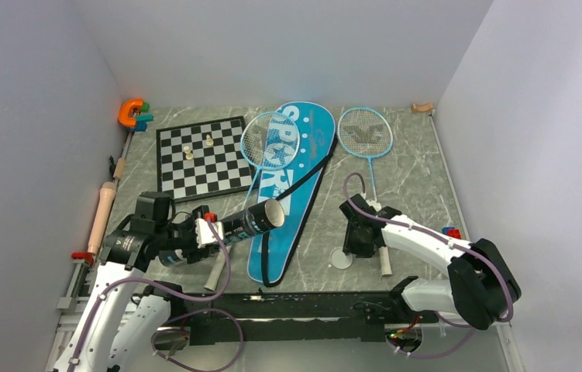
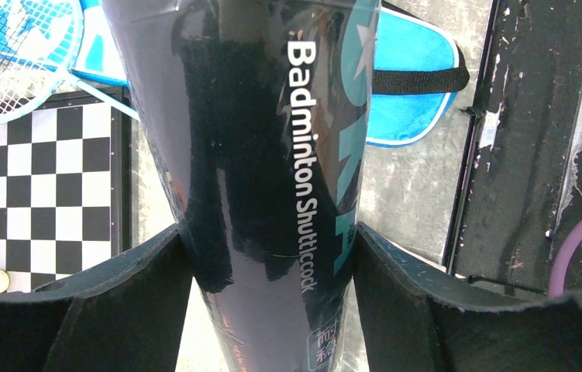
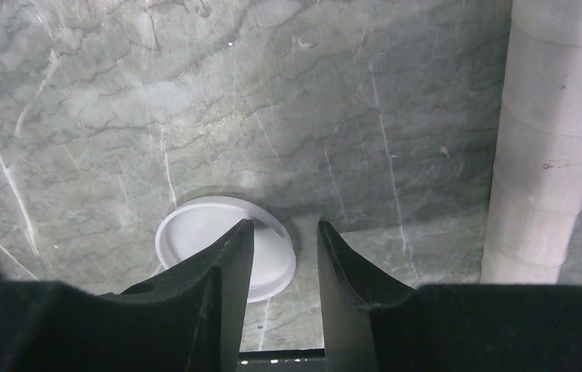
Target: Pack up the badminton gear
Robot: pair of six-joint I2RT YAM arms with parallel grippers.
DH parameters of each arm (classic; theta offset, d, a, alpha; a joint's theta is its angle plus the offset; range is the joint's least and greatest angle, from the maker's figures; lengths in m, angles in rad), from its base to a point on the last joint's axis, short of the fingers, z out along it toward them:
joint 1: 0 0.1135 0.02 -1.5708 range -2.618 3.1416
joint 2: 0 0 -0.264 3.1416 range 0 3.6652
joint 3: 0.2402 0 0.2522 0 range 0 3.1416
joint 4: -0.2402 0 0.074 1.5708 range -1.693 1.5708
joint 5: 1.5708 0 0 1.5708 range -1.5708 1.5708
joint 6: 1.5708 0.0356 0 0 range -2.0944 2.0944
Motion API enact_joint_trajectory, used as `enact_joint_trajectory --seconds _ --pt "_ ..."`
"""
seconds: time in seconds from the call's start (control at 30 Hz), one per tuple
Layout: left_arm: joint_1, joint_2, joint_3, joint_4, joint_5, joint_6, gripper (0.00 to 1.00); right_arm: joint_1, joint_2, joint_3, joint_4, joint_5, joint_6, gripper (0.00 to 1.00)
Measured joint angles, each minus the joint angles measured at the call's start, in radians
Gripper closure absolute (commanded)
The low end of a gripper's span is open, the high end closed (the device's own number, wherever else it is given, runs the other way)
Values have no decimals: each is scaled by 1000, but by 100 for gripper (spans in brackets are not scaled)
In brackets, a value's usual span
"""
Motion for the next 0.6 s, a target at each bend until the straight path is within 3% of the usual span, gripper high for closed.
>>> enact_joint_trajectory --seconds 0.23,0.5,0.6 --pt "0 -11 0 -1 5 0 93 -1 -25 -11 -1 -7 8 62" --pt "0 -31 -6 13 6 -16 94 -1 -41 -32 11 -31 22 72" --pt "0 -43 -26 33 6 -31 94 -1 -42 -35 21 -48 30 81"
